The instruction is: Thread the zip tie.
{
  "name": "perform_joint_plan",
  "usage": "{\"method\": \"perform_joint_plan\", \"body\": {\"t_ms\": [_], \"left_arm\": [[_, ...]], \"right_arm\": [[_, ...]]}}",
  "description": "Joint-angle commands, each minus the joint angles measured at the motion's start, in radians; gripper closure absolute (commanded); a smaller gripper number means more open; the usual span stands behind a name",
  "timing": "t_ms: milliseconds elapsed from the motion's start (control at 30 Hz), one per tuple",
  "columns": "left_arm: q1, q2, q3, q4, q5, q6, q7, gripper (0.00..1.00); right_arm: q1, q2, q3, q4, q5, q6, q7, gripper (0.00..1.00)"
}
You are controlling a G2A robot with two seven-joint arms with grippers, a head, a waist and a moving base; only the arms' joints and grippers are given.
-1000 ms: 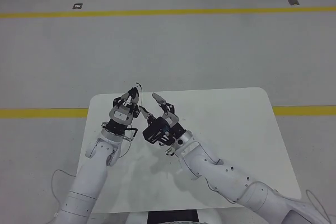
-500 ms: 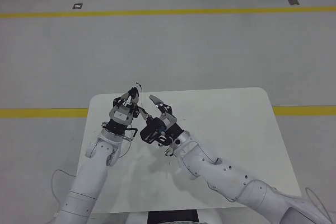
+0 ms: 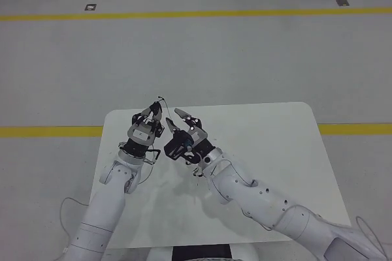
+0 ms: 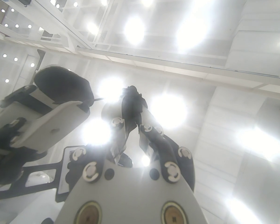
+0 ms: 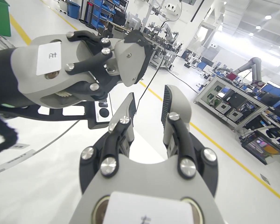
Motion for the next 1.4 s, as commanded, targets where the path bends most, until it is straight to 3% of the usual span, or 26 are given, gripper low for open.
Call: {"method": "perform_joint_plan", "body": {"t_ms": [0,100,233,567,1067,1367], "left_arm": [[0.0,0.0,0.0,0.0,0.0,0.0,0.0,1.0],[0.0,0.0,0.0,0.0,0.0,0.0,0.0,1.0],[0.0,0.0,0.0,0.0,0.0,0.0,0.0,1.0],[0.0,0.0,0.0,0.0,0.0,0.0,0.0,1.0],[0.0,0.0,0.0,0.0,0.0,0.0,0.0,1.0],[0.0,0.0,0.0,0.0,0.0,0.0,0.0,1.0]], "right_arm": [[0.003,-0.002,0.0,0.001,0.0,0.0,-0.001,0.75],[0.008,-0.008,0.001,0.003,0.0,0.0,-0.002,0.78],[0.014,-0.014,0.0,0.011,0.0,0.0,-0.005,0.89],[0.026,-0.012,0.003,0.016,0.0,0.0,-0.013,0.81],[-0.005,-0.013,0.043,0.008,0.0,0.0,-0.048,0.9],[-0.003,-0.018,0.044,0.016,0.0,0.0,-0.058,0.85]]}}
